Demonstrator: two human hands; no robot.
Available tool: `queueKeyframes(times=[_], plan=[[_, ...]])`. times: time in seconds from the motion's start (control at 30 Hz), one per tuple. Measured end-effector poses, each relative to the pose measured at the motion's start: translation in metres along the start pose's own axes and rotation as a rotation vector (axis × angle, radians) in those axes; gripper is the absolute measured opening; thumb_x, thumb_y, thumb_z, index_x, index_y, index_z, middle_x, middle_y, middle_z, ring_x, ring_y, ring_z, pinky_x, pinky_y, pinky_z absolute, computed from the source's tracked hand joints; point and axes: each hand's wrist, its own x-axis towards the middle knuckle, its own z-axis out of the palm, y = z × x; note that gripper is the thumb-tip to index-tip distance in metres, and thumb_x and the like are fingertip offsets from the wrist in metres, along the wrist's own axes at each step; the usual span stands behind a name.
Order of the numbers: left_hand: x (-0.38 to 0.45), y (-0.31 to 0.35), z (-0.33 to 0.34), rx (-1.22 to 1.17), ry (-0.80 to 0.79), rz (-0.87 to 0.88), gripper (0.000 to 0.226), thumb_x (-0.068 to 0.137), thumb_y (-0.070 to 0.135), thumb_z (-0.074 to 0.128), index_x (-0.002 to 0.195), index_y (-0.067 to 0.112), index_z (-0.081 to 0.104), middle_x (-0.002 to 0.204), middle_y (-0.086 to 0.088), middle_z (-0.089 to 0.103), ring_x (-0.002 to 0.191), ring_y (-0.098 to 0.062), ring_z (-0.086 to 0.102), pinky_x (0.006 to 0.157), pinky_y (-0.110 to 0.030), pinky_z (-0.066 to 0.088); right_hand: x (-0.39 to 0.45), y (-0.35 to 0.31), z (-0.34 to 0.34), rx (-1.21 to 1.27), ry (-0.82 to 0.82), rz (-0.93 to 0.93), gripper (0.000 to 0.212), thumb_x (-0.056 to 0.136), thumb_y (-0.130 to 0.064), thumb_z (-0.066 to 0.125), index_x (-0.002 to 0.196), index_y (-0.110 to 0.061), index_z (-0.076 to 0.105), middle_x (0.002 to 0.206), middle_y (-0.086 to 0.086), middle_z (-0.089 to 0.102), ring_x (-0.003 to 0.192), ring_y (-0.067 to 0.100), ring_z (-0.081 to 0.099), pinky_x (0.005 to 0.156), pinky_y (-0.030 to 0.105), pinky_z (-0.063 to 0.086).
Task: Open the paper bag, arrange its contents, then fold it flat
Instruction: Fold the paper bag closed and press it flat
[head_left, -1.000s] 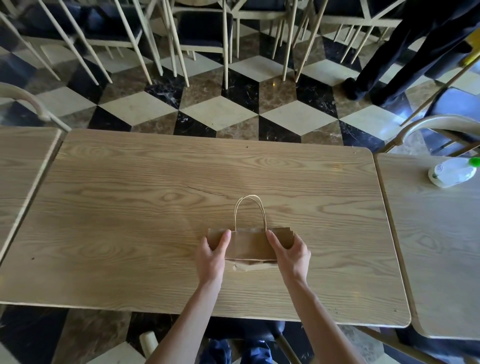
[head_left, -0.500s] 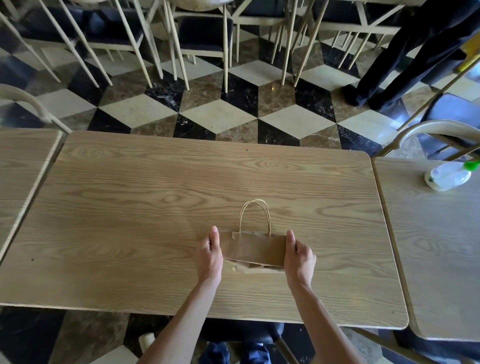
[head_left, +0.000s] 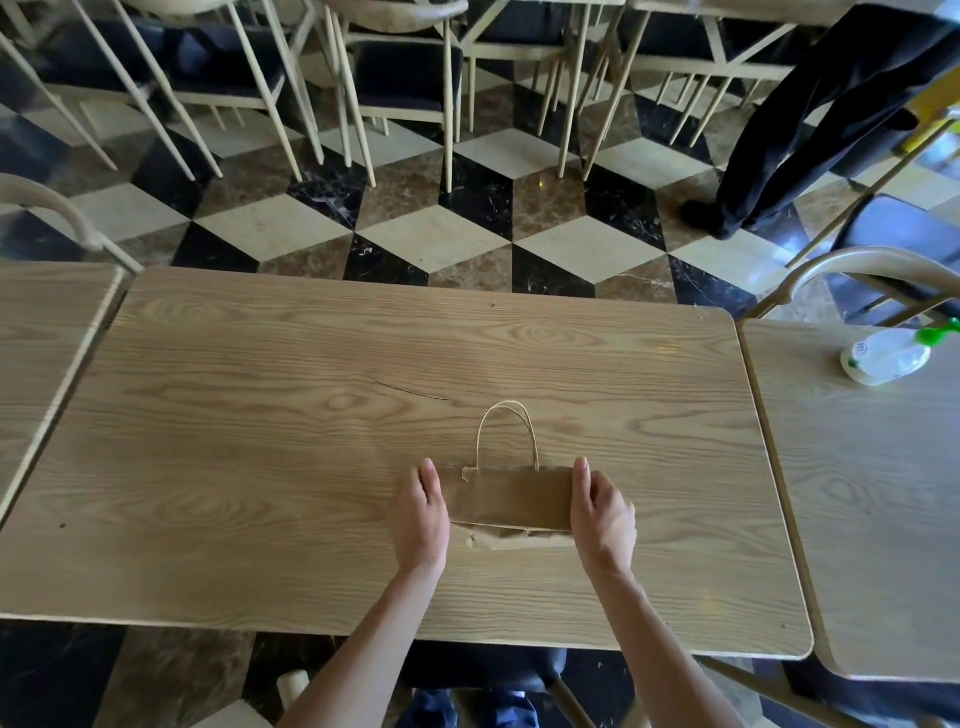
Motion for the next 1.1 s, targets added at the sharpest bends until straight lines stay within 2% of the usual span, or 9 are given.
queueKeyframes(times=[0.1, 0.2, 0.27, 0.37, 0.47, 0.67, 0.83, 0.97, 1.1], plan=[[-0.007, -0.005, 0.000, 0.268, 0.121, 0.196, 0.019, 0.096, 0.028, 0.048, 0.094, 0.010, 0.052, 0.086, -0.010, 0.058, 0.070, -0.033, 0.058, 0.055, -0.043, 0.047, -0.005, -0.002, 0.002, -0.206, 0.079, -0.104, 0.048, 0.091, -0.063, 0.033, 0.084, -0.018, 0.048, 0.084, 0.000, 0.063, 0.081, 0.024, 0.058, 0.071, 0.038, 0.047], [-0.010, -0.018, 0.003, 0.500, 0.202, 0.450, 0.023, 0.098, 0.027, 0.048, 0.111, 0.011, 0.057, 0.106, -0.015, 0.057, 0.085, -0.032, 0.054, 0.071, -0.045, 0.044, -0.010, -0.006, 0.009, -0.401, 0.175, -0.203, 0.054, 0.091, -0.060, 0.041, 0.116, -0.013, 0.048, 0.109, 0.008, 0.055, 0.101, 0.029, 0.051, 0.087, 0.047, 0.041], [-0.013, -0.020, 0.006, 0.579, 0.203, 0.615, 0.024, 0.098, 0.028, 0.048, 0.113, 0.014, 0.060, 0.118, -0.019, 0.054, 0.093, -0.033, 0.053, 0.082, -0.047, 0.043, -0.013, -0.010, 0.014, -0.511, 0.211, -0.330, 0.057, 0.091, -0.057, 0.046, 0.124, -0.011, 0.048, 0.120, 0.013, 0.050, 0.108, 0.032, 0.048, 0.095, 0.052, 0.036], [-0.018, -0.016, 0.011, 0.651, 0.081, 0.687, 0.033, 0.099, 0.032, 0.045, 0.125, 0.016, 0.055, 0.134, -0.023, 0.044, 0.117, -0.039, 0.046, 0.107, -0.054, 0.030, -0.021, -0.013, 0.025, -0.590, 0.164, -0.495, 0.050, 0.094, -0.050, 0.045, 0.128, -0.014, 0.051, 0.130, 0.020, 0.049, 0.118, 0.036, 0.046, 0.109, 0.059, 0.025], [-0.021, -0.013, 0.014, 0.728, -0.050, 0.637, 0.050, 0.099, 0.046, 0.034, 0.137, 0.016, 0.044, 0.144, -0.023, 0.036, 0.132, -0.039, 0.035, 0.115, -0.058, 0.016, -0.029, -0.014, 0.034, -0.615, 0.065, -0.508, 0.048, 0.096, -0.050, 0.039, 0.129, -0.018, 0.052, 0.136, 0.021, 0.047, 0.127, 0.037, 0.042, 0.113, 0.064, 0.017], [-0.021, -0.008, 0.012, 0.772, -0.144, 0.567, 0.054, 0.099, 0.050, 0.025, 0.142, 0.020, 0.038, 0.147, -0.022, 0.034, 0.133, -0.038, 0.033, 0.111, -0.060, 0.022, -0.031, -0.014, 0.036, -0.630, -0.022, -0.486, 0.057, 0.095, -0.060, 0.028, 0.130, -0.022, 0.052, 0.139, 0.018, 0.048, 0.133, 0.036, 0.038, 0.113, 0.064, 0.016], [-0.020, -0.002, 0.005, 0.685, -0.071, 0.448, 0.071, 0.092, 0.062, 0.040, 0.147, 0.017, 0.031, 0.144, -0.026, 0.036, 0.129, -0.041, 0.038, 0.108, -0.054, 0.033, -0.021, -0.006, 0.028, -0.569, 0.029, -0.443, 0.070, 0.089, -0.068, 0.038, 0.136, -0.016, 0.046, 0.143, 0.019, 0.042, 0.135, 0.036, 0.036, 0.115, 0.061, 0.017], [-0.019, 0.000, -0.002, 0.507, -0.066, 0.309, 0.096, 0.081, 0.068, 0.053, 0.147, 0.004, 0.023, 0.146, -0.025, 0.040, 0.133, -0.036, 0.042, 0.100, -0.049, 0.046, -0.016, 0.001, 0.016, -0.410, 0.083, -0.271, 0.092, 0.076, -0.076, 0.051, 0.135, -0.006, 0.040, 0.131, 0.017, 0.044, 0.122, 0.035, 0.042, 0.107, 0.053, 0.034], [-0.018, 0.006, -0.005, 0.275, -0.065, 0.006, 0.091, 0.060, 0.078, 0.064, 0.117, 0.010, 0.048, 0.112, -0.013, 0.062, 0.098, -0.034, 0.062, 0.077, -0.043, 0.051, -0.014, -0.003, 0.012, -0.201, 0.001, -0.004, 0.091, 0.059, -0.082, 0.061, 0.114, -0.012, 0.043, 0.111, 0.003, 0.051, 0.113, 0.026, 0.045, 0.098, 0.045, 0.040]])
